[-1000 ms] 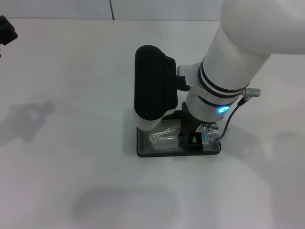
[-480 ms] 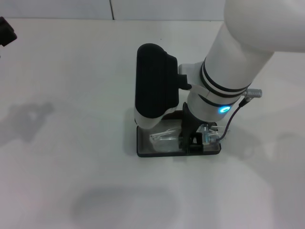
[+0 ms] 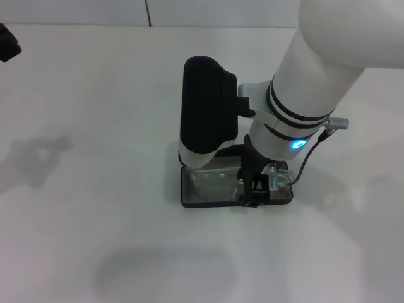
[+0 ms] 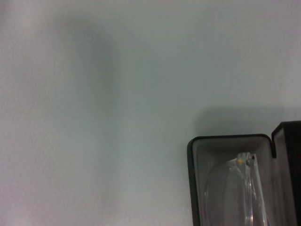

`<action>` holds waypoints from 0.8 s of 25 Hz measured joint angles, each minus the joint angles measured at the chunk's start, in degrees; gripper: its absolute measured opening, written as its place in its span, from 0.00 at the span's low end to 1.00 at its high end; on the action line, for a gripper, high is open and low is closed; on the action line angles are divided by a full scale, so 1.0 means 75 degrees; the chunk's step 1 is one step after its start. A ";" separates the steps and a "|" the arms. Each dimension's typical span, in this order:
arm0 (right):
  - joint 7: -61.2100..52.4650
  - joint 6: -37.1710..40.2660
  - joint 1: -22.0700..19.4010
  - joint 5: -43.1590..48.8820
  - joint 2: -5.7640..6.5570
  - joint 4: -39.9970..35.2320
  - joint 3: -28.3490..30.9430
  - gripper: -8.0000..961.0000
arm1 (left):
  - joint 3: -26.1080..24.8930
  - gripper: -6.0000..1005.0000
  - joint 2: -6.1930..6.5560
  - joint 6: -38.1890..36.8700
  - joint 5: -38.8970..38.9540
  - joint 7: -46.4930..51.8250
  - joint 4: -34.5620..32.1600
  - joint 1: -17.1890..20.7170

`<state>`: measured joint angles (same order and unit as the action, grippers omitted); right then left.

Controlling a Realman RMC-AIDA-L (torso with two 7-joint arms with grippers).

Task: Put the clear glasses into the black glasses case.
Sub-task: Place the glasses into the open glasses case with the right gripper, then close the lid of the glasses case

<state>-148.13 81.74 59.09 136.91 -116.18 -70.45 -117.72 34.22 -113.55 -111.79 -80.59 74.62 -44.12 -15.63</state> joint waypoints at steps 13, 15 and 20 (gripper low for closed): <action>-0.0358 0.0408 -0.0328 0.0690 0.0000 -0.1076 0.0013 0.41 | -0.0005 0.11 0.0000 -0.0035 0.0058 0.0000 0.0001 0.0080; -0.0385 0.0536 -0.0518 0.0810 0.0000 -0.1446 0.0037 0.41 | -0.0005 0.11 0.0000 -0.0082 0.0068 0.0000 0.0001 0.0080; -0.0392 0.0844 -0.0953 0.0834 -0.0001 -0.2181 0.0180 0.41 | -0.0004 0.11 -0.0008 -0.0121 0.0105 0.0000 0.0000 0.0081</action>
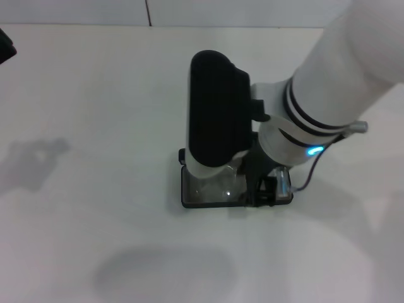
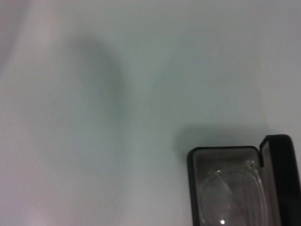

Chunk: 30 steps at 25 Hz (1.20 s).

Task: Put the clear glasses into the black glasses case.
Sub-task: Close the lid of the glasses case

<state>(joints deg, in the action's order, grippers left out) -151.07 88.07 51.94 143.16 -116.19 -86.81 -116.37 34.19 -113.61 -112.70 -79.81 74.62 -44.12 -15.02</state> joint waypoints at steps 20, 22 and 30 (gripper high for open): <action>0.2838 -0.0066 -0.4517 -0.3347 0.0040 -0.3805 0.5203 0.40 | 0.0063 0.11 -0.0117 -0.0179 0.0423 0.0781 0.0054 -0.0547; 0.3366 -0.0035 -0.4879 -0.4257 0.0030 -0.3700 0.6239 0.40 | 0.0069 0.11 -0.0240 -0.0151 0.0154 0.0788 0.0087 -0.0986; 0.5076 -0.0097 -0.5241 -0.6266 0.0042 -0.0989 0.9221 0.40 | 0.0077 0.11 -0.0423 0.0564 -0.1685 0.0796 0.1112 -0.2641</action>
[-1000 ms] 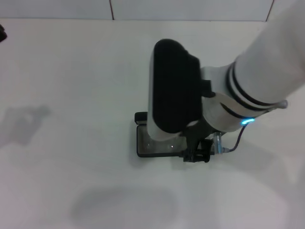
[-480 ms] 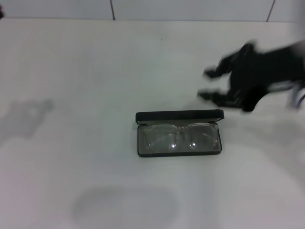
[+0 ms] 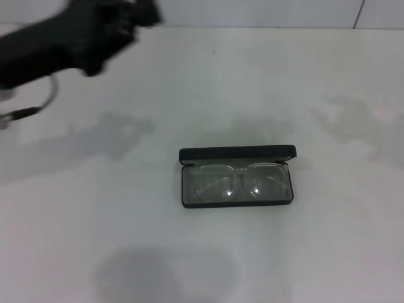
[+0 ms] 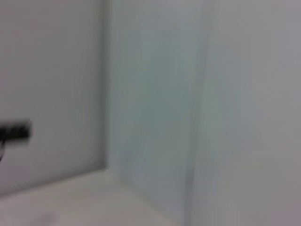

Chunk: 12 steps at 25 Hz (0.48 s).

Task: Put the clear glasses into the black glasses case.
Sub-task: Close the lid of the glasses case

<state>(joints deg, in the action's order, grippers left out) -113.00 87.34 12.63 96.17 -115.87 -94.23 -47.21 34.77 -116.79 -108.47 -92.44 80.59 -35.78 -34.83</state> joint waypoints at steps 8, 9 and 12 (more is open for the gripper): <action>0.1326 -0.0170 0.0312 -0.1077 0.0046 0.3595 0.2121 0.40 | 0.0816 0.12 -0.0322 0.1874 -0.1395 -0.0275 0.1037 -0.0889; 0.1444 -0.0168 0.0332 -0.1097 0.0051 0.3835 0.2222 0.40 | 0.1025 0.12 -0.0339 0.2072 -0.1391 -0.0265 0.1127 -0.0907; 0.1692 -0.0181 0.0335 -0.1110 0.0057 0.4179 0.2293 0.40 | 0.1708 0.12 -0.0369 0.2708 -0.1345 -0.0238 0.1482 -0.1032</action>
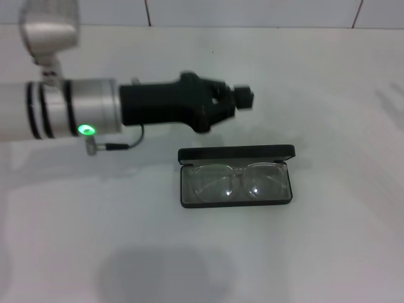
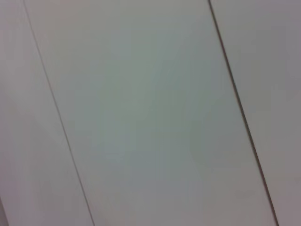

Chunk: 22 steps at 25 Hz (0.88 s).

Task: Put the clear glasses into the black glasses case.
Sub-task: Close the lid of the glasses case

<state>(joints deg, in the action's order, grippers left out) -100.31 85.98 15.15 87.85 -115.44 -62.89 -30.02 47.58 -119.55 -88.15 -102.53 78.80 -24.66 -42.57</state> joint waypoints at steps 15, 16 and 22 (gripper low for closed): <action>0.0282 -0.0052 0.0339 0.0054 0.0039 0.0658 -0.0064 0.42 | 0.1056 0.12 -0.0046 0.1387 0.0000 -0.0097 0.0739 -0.0140; 0.0300 -0.0065 0.0354 0.0054 0.0047 0.0705 -0.0063 0.43 | 0.1118 0.12 -0.0046 0.1388 0.0009 -0.0098 0.0740 -0.0141; 0.0345 -0.0063 0.0374 0.0054 0.0062 0.0760 -0.0059 0.43 | 0.1166 0.12 -0.0052 0.1553 0.0021 -0.0104 0.0812 -0.0138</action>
<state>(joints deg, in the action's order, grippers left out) -97.72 85.51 17.95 88.25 -114.98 -57.19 -30.46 56.32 -119.94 -76.50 -102.37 78.02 -18.57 -43.60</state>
